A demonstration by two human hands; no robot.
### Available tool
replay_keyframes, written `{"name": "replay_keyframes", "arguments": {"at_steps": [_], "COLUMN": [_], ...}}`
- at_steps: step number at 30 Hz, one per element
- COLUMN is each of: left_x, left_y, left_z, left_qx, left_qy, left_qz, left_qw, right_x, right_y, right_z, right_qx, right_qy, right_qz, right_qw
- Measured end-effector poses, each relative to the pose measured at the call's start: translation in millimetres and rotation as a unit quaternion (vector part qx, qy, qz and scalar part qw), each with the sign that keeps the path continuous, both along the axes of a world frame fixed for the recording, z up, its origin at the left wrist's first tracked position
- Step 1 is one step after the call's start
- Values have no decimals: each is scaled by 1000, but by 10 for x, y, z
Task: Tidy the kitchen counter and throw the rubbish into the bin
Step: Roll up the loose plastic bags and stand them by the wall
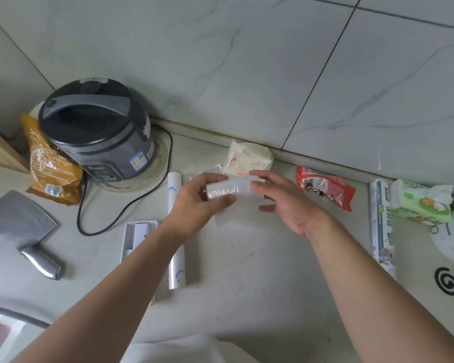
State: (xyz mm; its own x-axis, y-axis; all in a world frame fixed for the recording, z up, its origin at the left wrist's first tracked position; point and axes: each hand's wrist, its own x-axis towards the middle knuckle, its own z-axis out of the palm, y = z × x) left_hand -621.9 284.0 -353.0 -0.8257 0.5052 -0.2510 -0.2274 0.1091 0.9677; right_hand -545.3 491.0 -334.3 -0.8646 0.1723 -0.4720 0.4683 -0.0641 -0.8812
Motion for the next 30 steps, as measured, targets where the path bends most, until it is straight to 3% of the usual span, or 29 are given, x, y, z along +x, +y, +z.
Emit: {"name": "replay_keyframes", "arguments": {"at_steps": [7,10,13,16,21,27,30], "left_x": [53,70,53,44,122,296,355], "left_y": [-8,-24,-49,-88,-231,-405,-479], "left_z": [92,105,157,211,315,513,617], "left_qx": [19,13,14,29,41,73,79], "left_qy": [-27,-18,-48,-87,-61,-14,-24], "left_qz": [-34,-41,-9,-36,-31,-59,-45], "left_qw": [999,999,999,995,997,996,996], "right_x": [-86,-52,-2,43,163,382,482], "right_y": [-67,-81,-98,-146,-286,-493,-570], "right_z": [63,107,171,263,381,551,638], "right_qx": [27,67,42,29,42,87,56], "right_qy": [-13,-32,19,59,60,30,70], "right_qz": [-46,-12,4,3,-38,-20,-21], "right_qw": [998,997,999,998,997,996,996]}}
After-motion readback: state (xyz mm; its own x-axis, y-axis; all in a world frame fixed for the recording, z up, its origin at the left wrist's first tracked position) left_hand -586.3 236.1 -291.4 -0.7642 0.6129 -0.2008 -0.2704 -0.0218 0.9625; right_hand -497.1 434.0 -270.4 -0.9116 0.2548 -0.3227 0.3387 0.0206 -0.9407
